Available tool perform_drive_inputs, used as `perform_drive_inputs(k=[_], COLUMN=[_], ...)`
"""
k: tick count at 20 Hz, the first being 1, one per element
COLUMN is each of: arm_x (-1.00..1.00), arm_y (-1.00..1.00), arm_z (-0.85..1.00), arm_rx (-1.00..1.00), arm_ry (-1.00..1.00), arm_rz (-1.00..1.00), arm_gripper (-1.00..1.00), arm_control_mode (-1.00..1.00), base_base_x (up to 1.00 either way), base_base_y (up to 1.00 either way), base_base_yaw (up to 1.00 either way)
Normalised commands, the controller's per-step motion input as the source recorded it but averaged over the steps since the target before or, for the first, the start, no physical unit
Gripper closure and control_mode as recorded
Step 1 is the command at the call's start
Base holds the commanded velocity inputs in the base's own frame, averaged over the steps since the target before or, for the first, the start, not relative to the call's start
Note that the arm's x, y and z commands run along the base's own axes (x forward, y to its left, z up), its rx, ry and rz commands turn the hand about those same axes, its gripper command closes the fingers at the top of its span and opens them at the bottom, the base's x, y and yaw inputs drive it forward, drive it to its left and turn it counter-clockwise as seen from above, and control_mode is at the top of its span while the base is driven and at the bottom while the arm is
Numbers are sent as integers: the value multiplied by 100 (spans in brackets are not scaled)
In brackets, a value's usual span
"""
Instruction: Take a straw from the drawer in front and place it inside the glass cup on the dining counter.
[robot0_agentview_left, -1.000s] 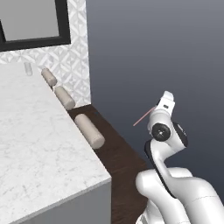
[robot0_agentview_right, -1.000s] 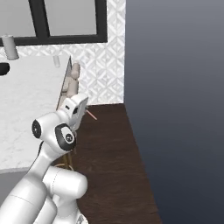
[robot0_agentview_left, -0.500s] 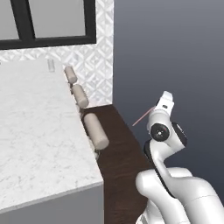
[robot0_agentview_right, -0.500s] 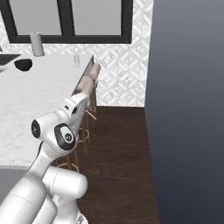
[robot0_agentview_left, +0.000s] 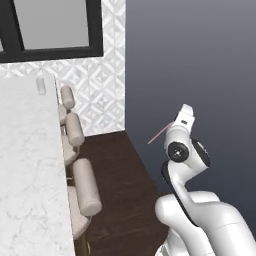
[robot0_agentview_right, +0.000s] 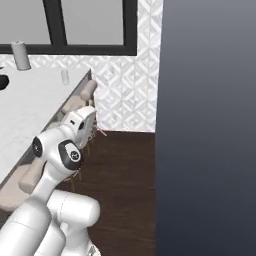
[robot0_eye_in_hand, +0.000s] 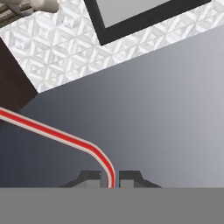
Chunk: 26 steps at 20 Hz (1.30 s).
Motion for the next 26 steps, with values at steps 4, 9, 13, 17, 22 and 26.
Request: perform_drive_inputs(k=[4, 9, 13, 17, 22, 26], arm_x=[0, 0, 0, 0, 0, 0], arm_y=[0, 0, 0, 0, 0, 0], arm_z=[0, 0, 0, 0, 0, 0], arm_rx=[0, 0, 0, 0, 0, 0], arm_ry=[0, 0, 0, 0, 0, 0], arm_rz=[0, 0, 0, 0, 0, 0], arm_gripper=[100, 100, 100, 100, 100, 100], arm_control_mode=[100, 100, 100, 100, 100, 100], base_base_x=[99, 100, 100, 100, 100, 100], base_base_y=[-6, 0, 0, -8, -27, -40], base_base_yaw=[-5, 21, 31, 38, 37, 38])
